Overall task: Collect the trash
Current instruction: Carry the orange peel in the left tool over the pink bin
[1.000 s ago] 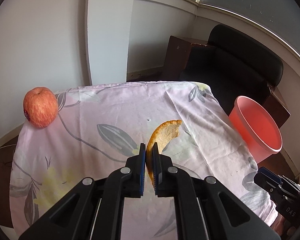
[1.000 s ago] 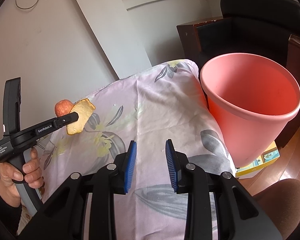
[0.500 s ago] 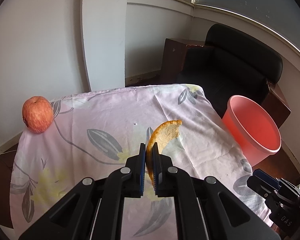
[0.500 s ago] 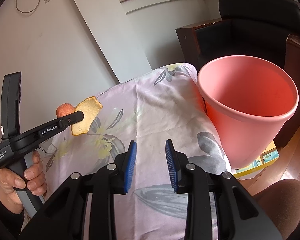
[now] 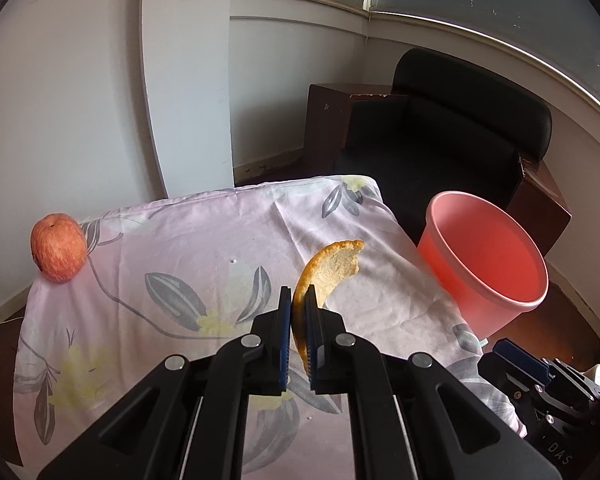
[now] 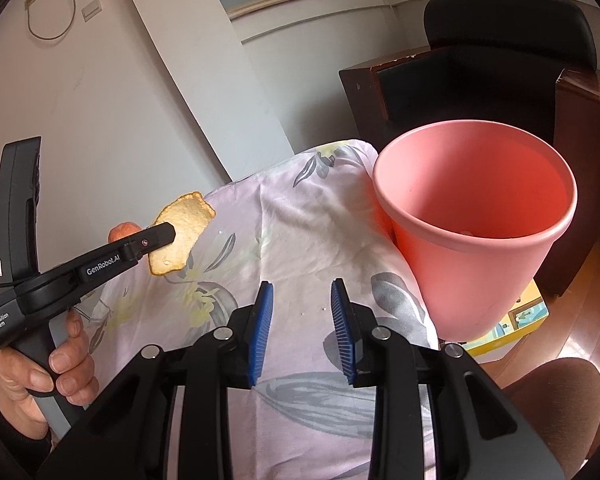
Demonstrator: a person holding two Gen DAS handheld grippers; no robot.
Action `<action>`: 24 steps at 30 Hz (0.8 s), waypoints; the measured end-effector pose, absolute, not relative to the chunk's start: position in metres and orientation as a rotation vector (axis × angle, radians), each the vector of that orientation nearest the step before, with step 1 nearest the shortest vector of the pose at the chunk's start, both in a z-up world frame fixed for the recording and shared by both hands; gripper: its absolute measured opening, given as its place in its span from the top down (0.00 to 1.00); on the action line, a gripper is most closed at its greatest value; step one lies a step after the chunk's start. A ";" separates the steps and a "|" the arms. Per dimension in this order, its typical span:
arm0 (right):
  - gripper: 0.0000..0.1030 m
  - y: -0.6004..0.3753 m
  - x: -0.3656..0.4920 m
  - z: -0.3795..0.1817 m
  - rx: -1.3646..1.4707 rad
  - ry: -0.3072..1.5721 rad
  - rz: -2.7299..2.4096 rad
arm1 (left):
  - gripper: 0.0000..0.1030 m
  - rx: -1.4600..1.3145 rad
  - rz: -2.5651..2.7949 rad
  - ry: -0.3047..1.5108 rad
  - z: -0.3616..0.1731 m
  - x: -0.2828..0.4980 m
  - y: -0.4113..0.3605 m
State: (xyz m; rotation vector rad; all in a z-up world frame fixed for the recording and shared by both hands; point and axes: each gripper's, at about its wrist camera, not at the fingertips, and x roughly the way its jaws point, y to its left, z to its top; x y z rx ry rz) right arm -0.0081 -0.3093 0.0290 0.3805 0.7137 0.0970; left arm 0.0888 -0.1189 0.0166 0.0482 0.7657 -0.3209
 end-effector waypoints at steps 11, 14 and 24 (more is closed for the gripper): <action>0.70 -0.324 -0.016 0.029 0.406 0.678 0.043 | 0.94 0.059 -0.371 0.755 0.019 0.085 -0.145; 0.70 -0.330 -0.018 0.029 0.414 0.667 0.030 | 0.94 0.066 -0.388 0.753 0.020 0.083 -0.153; 0.70 -0.347 -0.025 0.036 0.399 0.620 -0.045 | 0.94 0.089 -0.444 0.735 0.025 0.080 -0.183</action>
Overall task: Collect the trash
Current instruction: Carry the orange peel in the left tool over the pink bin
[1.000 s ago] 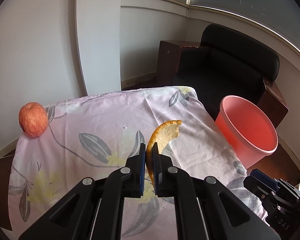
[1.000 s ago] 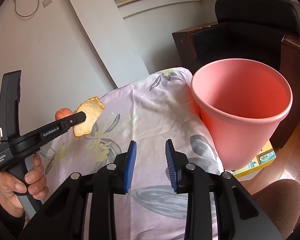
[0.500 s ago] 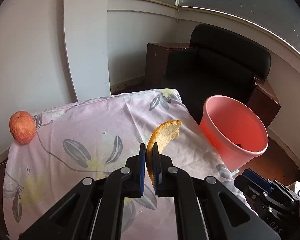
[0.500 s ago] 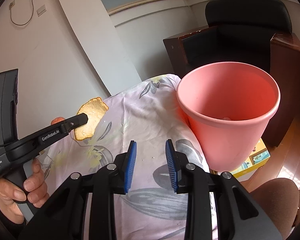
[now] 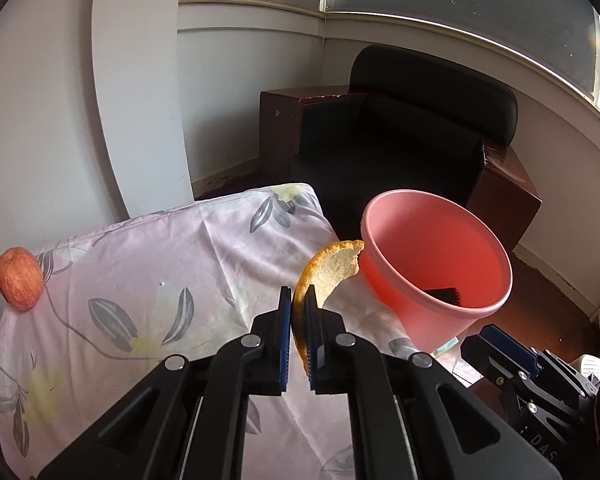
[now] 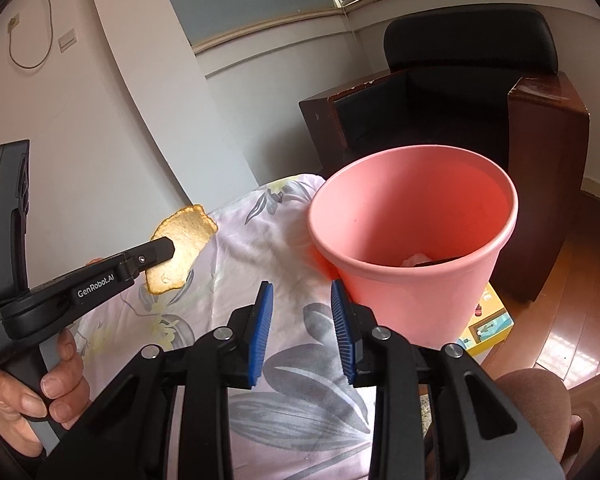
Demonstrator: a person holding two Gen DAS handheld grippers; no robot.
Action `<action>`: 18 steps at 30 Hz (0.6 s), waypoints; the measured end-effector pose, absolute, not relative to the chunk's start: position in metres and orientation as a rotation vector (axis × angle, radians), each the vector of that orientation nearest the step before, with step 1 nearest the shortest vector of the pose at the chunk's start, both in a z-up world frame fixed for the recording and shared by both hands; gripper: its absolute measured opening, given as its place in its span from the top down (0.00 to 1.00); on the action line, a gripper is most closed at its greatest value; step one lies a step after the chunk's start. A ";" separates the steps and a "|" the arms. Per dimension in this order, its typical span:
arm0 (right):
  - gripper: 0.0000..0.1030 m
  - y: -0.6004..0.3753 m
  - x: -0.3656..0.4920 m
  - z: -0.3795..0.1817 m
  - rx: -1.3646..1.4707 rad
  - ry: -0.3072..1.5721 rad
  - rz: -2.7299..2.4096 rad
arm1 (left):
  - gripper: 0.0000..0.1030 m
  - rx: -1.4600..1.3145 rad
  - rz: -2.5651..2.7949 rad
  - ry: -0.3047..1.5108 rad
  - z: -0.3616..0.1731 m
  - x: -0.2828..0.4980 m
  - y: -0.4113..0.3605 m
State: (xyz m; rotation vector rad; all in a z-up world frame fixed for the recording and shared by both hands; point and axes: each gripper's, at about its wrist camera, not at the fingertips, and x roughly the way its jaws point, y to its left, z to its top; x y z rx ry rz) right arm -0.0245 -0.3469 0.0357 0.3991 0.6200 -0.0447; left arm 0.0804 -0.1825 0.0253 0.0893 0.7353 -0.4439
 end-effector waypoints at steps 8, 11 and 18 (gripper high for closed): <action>0.70 -0.373 -0.032 0.047 0.405 0.550 -0.131 | 0.94 0.118 -0.485 0.726 0.028 0.080 -0.211; 0.70 -0.383 -0.034 0.052 0.395 0.524 -0.171 | 0.94 0.129 -0.503 0.722 0.029 0.078 -0.223; 0.70 -0.397 -0.037 0.056 0.348 0.494 -0.248 | 0.94 0.157 -0.535 0.718 0.030 0.076 -0.252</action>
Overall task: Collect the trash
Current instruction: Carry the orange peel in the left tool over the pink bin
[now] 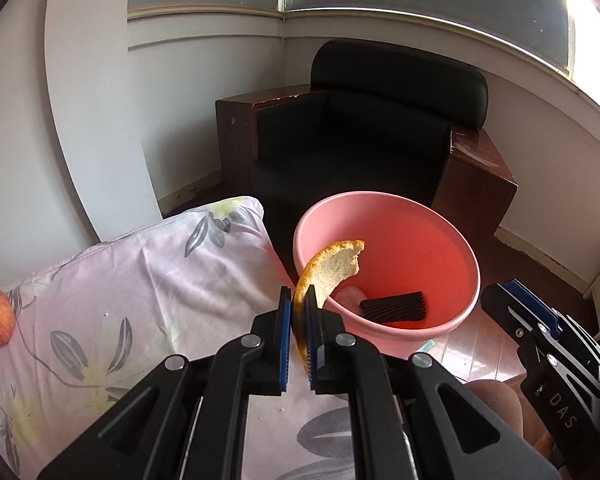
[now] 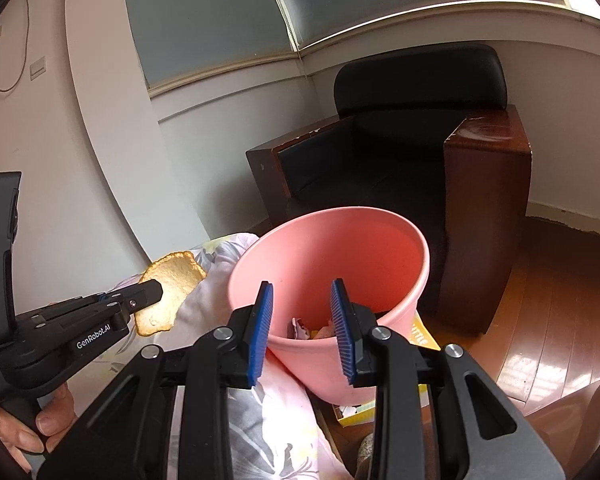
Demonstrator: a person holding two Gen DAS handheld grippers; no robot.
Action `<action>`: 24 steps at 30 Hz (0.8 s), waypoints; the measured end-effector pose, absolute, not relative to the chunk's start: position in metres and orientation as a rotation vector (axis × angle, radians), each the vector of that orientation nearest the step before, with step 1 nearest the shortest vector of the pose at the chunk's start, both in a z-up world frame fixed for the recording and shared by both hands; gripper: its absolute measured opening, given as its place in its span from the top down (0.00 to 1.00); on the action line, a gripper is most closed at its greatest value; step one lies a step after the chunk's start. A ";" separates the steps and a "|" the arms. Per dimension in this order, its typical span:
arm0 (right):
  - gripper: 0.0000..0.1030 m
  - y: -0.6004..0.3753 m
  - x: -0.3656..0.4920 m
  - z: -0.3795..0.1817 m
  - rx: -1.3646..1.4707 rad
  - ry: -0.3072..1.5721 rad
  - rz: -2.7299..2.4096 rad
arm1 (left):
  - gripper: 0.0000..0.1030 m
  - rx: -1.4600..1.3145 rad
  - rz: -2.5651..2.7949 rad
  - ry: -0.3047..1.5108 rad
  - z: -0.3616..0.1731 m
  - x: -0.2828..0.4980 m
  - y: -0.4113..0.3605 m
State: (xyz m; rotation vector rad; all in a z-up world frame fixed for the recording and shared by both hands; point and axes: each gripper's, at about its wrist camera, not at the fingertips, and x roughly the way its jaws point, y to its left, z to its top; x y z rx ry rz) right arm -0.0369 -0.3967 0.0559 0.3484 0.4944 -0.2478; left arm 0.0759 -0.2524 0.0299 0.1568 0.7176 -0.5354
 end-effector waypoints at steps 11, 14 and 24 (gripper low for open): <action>0.70 -0.419 -0.034 0.047 0.370 0.489 -0.295 | 0.94 0.201 -0.558 0.727 0.022 0.083 -0.291; 0.70 -0.422 -0.033 0.045 0.374 0.489 -0.302 | 0.94 0.210 -0.558 0.730 0.019 0.088 -0.299; 0.70 -0.431 -0.031 0.038 0.383 0.496 -0.316 | 0.94 0.247 -0.553 0.742 0.008 0.102 -0.325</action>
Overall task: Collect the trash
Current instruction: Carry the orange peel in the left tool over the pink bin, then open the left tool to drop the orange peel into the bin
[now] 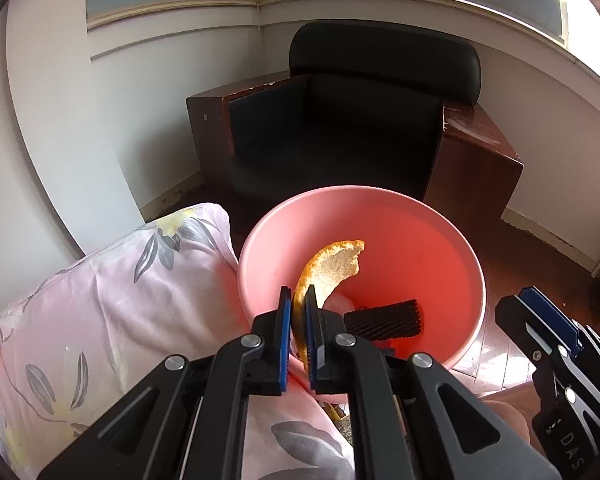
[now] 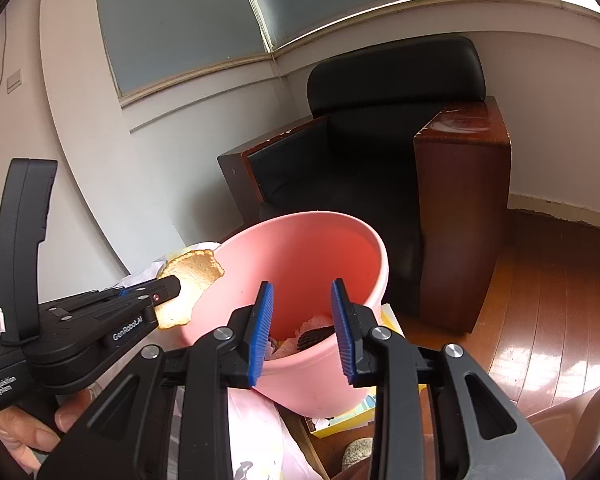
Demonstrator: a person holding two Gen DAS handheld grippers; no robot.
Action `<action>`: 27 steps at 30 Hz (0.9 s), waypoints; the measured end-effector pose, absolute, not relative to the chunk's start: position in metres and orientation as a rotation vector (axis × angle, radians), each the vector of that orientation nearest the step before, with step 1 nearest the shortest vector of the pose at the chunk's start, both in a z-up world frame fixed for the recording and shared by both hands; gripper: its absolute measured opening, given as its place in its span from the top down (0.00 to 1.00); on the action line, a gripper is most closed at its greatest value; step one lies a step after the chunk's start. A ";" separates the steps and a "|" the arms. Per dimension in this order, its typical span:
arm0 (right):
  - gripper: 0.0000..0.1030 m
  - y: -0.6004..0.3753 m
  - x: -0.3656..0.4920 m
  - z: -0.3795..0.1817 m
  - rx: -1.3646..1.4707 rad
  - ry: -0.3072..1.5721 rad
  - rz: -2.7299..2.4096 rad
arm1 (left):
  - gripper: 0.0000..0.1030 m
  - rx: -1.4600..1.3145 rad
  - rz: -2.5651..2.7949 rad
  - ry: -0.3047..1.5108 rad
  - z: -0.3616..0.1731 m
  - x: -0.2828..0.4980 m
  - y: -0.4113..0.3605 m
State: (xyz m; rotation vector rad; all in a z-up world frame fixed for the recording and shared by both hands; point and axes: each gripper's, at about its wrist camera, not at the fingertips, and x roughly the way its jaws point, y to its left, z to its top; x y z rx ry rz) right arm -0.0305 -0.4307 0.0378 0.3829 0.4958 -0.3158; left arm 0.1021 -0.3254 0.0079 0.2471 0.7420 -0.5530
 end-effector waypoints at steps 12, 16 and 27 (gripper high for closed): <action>0.70 -0.439 -0.031 0.031 0.405 0.504 -0.329 | 0.94 0.290 -0.561 0.766 -0.009 0.109 -0.350; 0.70 -0.440 -0.031 0.029 0.409 0.506 -0.331 | 0.94 0.292 -0.564 0.773 -0.011 0.110 -0.354; 0.70 -0.441 -0.031 0.027 0.412 0.510 -0.329 | 0.65 0.292 -0.599 0.749 -0.007 0.105 -0.358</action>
